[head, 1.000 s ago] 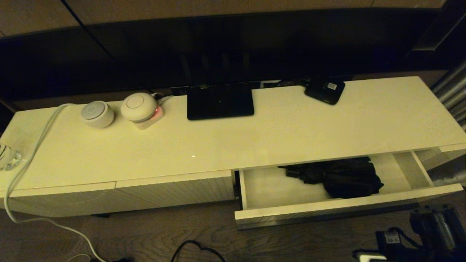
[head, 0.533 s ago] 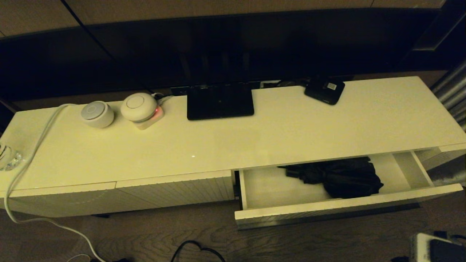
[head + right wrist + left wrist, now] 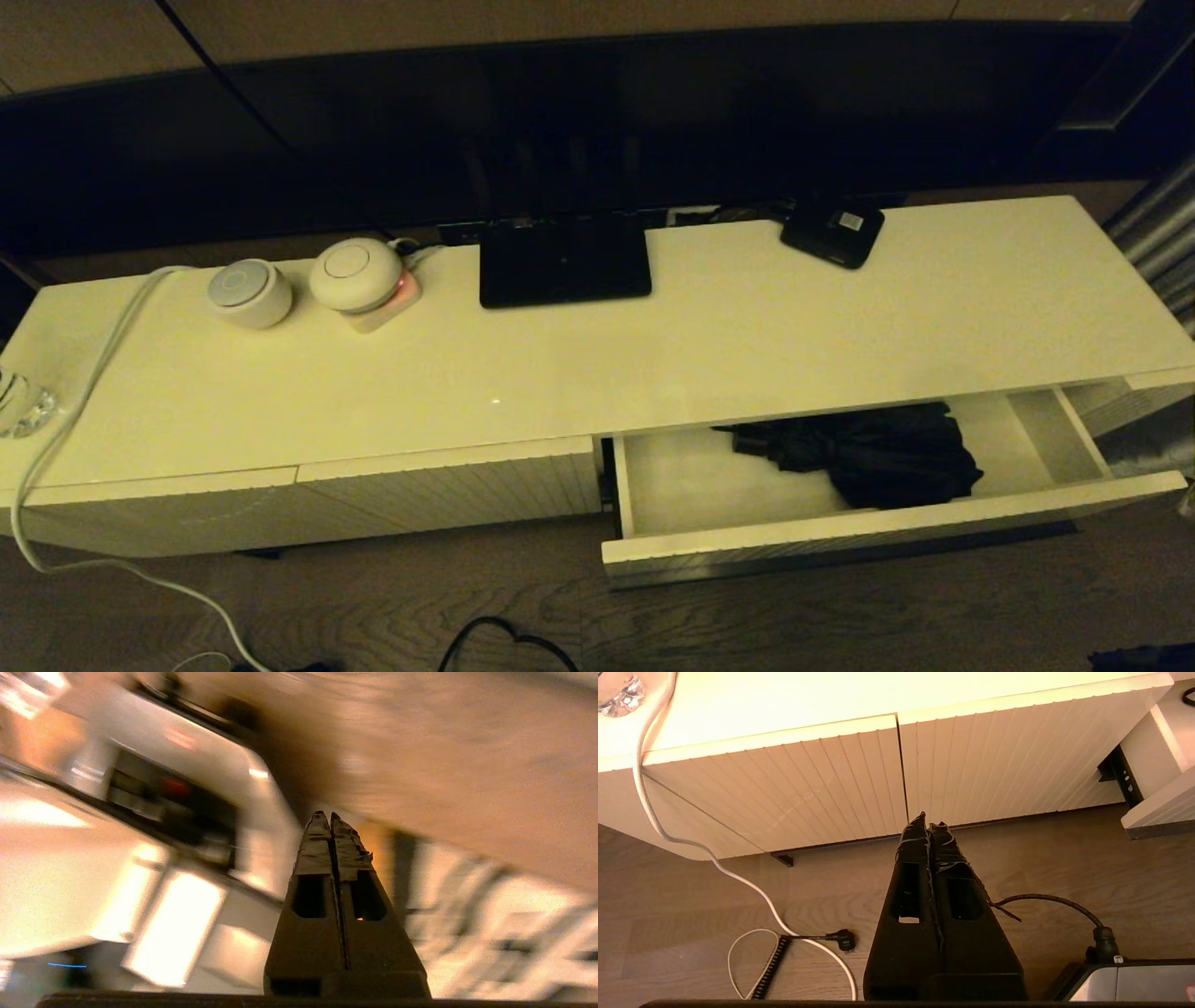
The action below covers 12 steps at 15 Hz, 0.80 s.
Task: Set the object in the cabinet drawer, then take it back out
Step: Open the drawer
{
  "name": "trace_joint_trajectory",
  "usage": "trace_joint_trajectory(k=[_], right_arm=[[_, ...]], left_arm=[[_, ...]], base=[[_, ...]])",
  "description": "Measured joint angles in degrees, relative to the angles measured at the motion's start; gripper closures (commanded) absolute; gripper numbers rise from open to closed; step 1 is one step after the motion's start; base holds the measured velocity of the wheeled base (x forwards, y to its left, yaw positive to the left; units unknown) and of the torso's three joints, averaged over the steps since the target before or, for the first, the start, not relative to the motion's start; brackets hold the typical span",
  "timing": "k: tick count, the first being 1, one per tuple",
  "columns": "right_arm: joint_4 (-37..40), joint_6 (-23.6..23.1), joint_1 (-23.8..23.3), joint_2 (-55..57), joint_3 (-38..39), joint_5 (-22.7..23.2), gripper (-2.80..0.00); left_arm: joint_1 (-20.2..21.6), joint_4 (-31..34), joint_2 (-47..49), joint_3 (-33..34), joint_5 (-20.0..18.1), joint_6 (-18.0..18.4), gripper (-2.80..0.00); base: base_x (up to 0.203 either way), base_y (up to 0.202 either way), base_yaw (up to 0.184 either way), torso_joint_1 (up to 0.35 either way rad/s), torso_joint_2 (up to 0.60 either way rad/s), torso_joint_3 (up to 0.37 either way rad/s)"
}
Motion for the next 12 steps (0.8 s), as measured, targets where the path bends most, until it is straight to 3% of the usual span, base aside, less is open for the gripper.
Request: trace_joint_trajectory(k=[5, 8, 12], right_arm=[[-3.29, 9.85, 1.65, 7.81, -3.58, 1.27, 0.0], [-8.14, 15.39, 5.55, 13.64, -6.09, 1.23, 0.0], [-16.15, 18.56, 6.9, 19.08, -6.47, -3.41, 0.0]], left_arm=[[0.0, 0.02, 0.0, 0.0, 0.01, -0.01, 0.0], [0.0, 0.05, 0.0, 0.0, -0.01, -0.01, 0.0], [0.0, 0.02, 0.0, 0.0, -0.01, -0.01, 0.0]], base=[[0.0, 0.0, 0.0, 0.0, 0.0, 0.0], [0.0, 0.0, 0.0, 0.0, 0.0, 0.0], [0.0, 0.0, 0.0, 0.0, 0.0, 0.0]])
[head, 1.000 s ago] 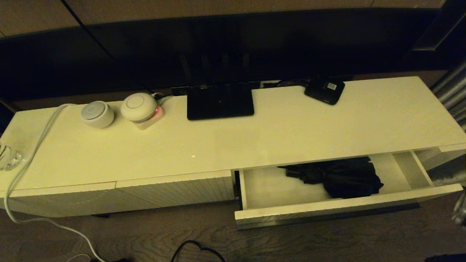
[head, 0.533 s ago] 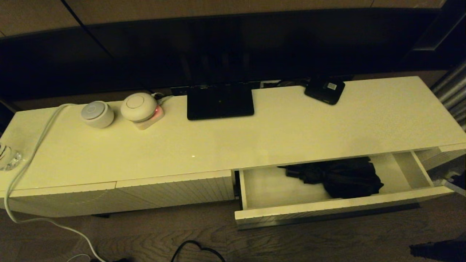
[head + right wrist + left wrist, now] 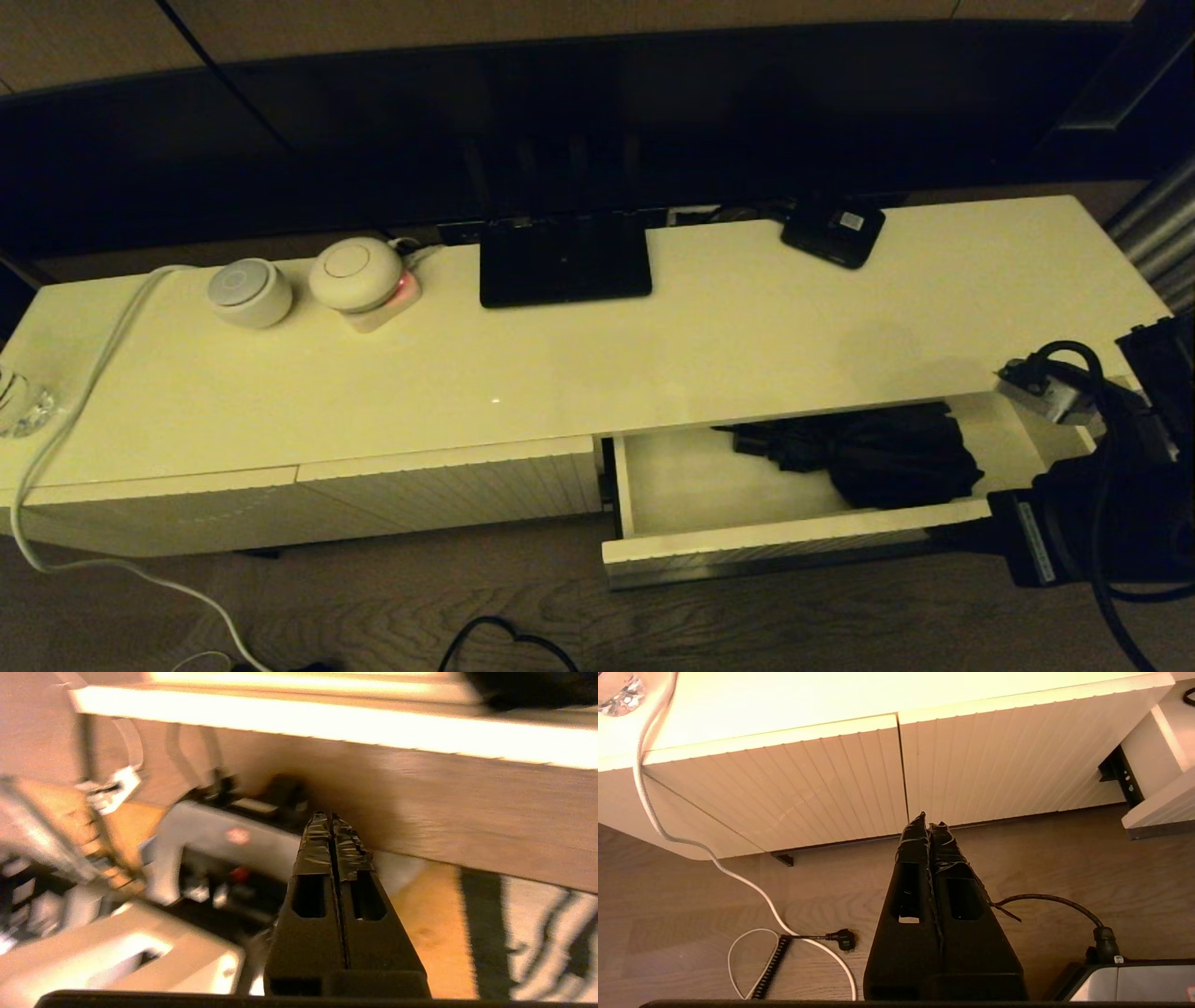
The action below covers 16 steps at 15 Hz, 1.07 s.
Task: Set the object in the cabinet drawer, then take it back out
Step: Open the drawer
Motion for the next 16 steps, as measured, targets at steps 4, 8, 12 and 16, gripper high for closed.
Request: trace_joint_trajectory(k=[4, 8, 12, 16], right_arm=[[-2.34, 0.01, 2.61, 3.46, 0.48, -13.34, 0.0], [-9.67, -1.06, 3.61, 5.93, 2.94, -17.61, 0.0], [-18.23, -4.41, 4.07, 7.77, 6.12, -19.61, 0.0], [-23.07, -4.44, 4.29, 10.13, 7.1, -24.73, 0.0]], left_arm=[[0.0, -0.02, 0.0, 0.0, 0.0, -0.02, 0.0], [0.0, -0.02, 0.0, 0.0, 0.0, 0.0, 0.0], [0.0, -0.02, 0.0, 0.0, 0.0, 0.0, 0.0], [0.0, 0.01, 0.0, 0.0, 0.0, 0.0, 0.0]], base=[[0.0, 0.0, 0.0, 0.0, 0.0, 0.0], [0.0, 0.0, 0.0, 0.0, 0.0, 0.0], [0.0, 0.0, 0.0, 0.0, 0.0, 0.0], [0.0, 0.0, 0.0, 0.0, 0.0, 0.0]])
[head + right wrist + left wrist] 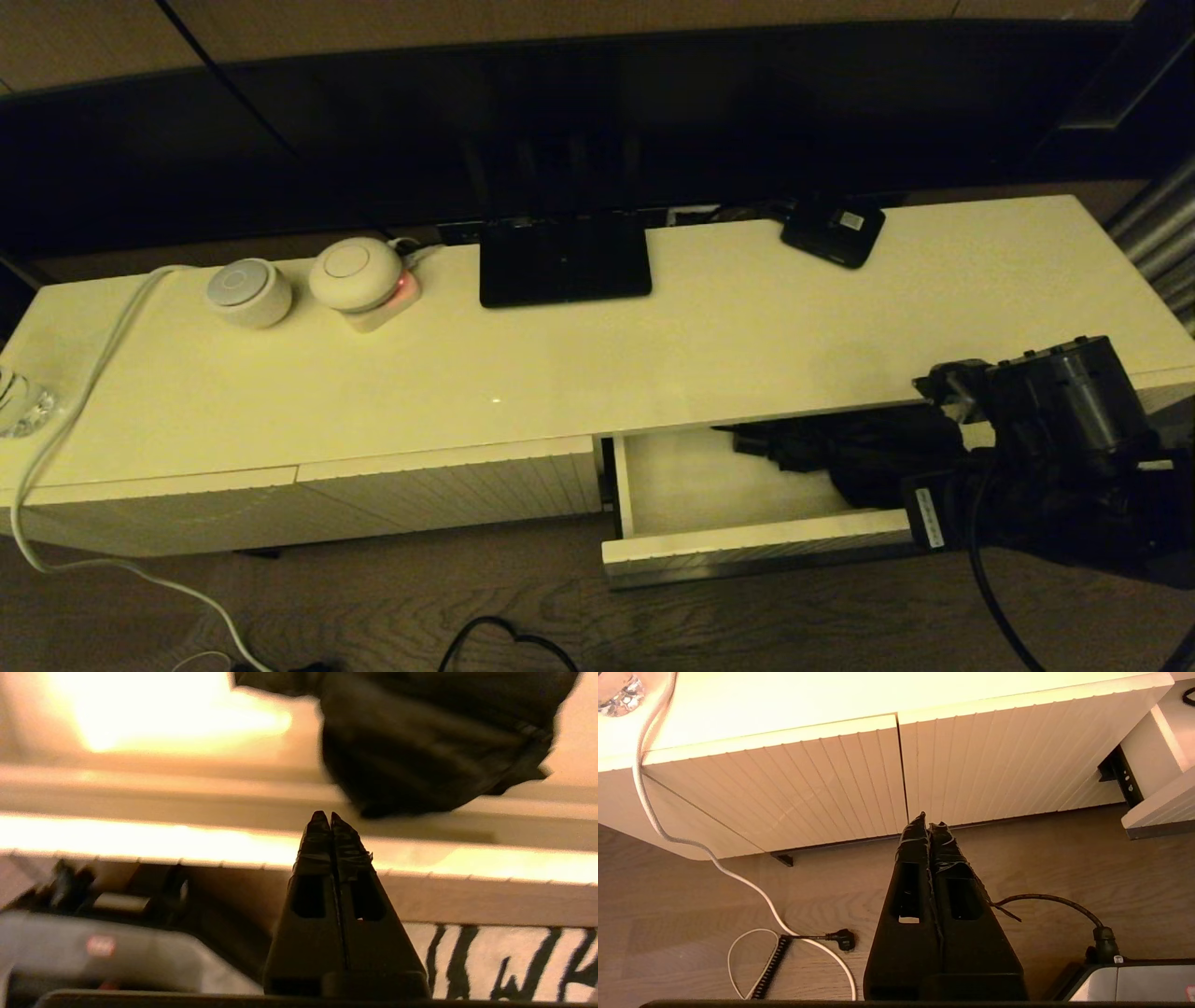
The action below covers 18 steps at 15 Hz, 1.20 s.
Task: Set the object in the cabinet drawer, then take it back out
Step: Open the drawer
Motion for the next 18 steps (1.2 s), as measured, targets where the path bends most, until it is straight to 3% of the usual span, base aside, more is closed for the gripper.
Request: trace_joint_trajectory(k=[9, 18], right_arm=[[-9.14, 0.13, -0.06, 4.37, 1.78, -1.27, 0.0], [-10.65, 0.68, -0.22, 6.91, 1.51, -1.17, 0.0]], left_arm=[[0.0, -0.02, 0.0, 0.0, 0.0, 0.01, 0.0], [0.0, 0.0, 0.0, 0.0, 0.0, 0.0, 0.0]], base=[[0.0, 0.0, 0.0, 0.0, 0.0, 0.0], [0.0, 0.0, 0.0, 0.0, 0.0, 0.0]])
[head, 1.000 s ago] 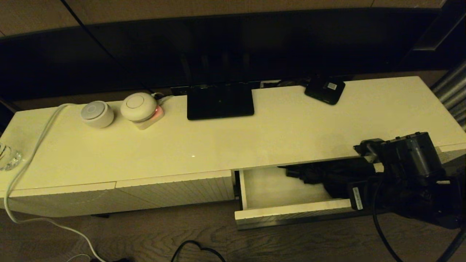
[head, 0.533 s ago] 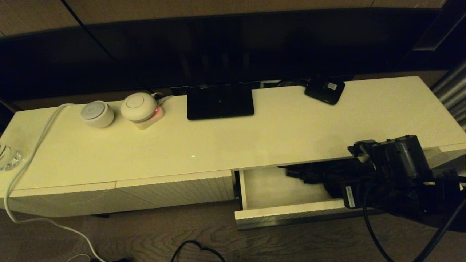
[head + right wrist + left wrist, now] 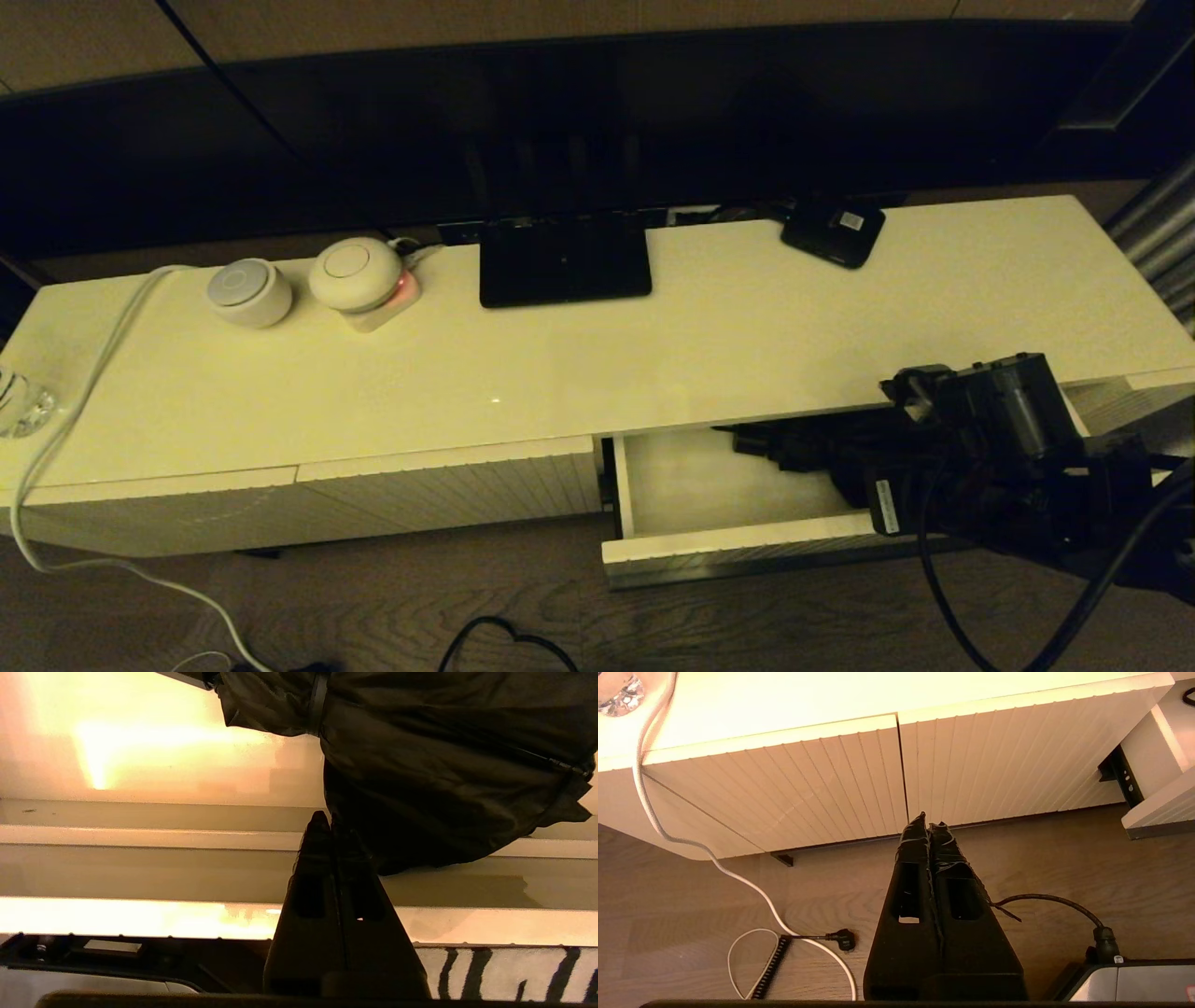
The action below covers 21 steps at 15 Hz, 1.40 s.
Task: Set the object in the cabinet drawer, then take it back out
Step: Open the drawer
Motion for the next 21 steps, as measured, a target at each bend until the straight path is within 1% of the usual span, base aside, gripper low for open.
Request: trace_joint_trajectory(k=[5, 16, 21], right_arm=[[1.05, 0.3, -0.28, 1.6, -0.63, -0.08, 0.0], [9.52, 0.76, 0.5, 2.64, -0.88, 0.0, 0.0], [16.8, 4.46, 3.06, 2.4, -0.88, -0.05, 0.0]], left_arm=[[0.0, -0.02, 0.0, 0.0, 0.01, -0.04, 0.0], [0.0, 0.0, 0.0, 0.0, 0.0, 0.0, 0.0], [0.0, 0.0, 0.0, 0.0, 0.0, 0.01, 0.0]], base=[[0.0, 0.0, 0.0, 0.0, 0.0, 0.0], [0.0, 0.0, 0.0, 0.0, 0.0, 0.0], [0.0, 0.0, 0.0, 0.0, 0.0, 0.0]])
